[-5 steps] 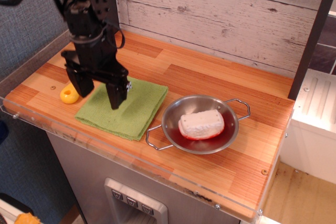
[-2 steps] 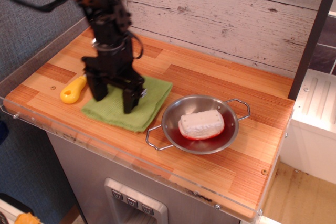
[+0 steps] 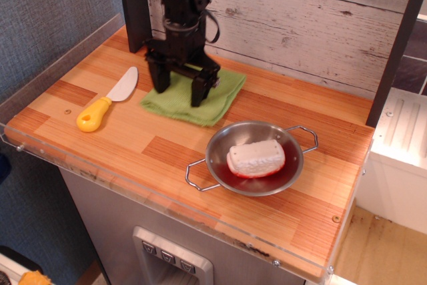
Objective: Move the green cloth to the back middle of the table
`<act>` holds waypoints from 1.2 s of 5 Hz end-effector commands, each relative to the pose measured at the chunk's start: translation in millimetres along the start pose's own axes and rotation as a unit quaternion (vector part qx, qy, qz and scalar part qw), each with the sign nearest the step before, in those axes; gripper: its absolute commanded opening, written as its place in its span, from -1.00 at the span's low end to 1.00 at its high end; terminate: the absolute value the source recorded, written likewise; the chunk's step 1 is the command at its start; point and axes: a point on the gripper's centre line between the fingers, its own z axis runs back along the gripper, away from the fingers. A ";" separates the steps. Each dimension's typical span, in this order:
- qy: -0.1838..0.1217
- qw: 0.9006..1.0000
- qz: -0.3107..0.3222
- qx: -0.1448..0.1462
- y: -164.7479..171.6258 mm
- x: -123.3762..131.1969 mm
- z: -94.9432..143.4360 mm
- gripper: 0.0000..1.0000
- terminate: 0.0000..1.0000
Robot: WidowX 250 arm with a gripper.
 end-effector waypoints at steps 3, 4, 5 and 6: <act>-0.035 0.999 -0.021 0.017 -23.0 63.7 56.5 1.00 -1.00; -0.075 0.997 -0.004 0.022 -19.6 70.1 106.5 1.00 -1.00; -0.093 0.996 0.011 0.014 -14.4 76.8 148.6 1.00 -1.00; -0.088 0.996 0.024 0.002 -12.2 75.4 163.6 1.00 -1.00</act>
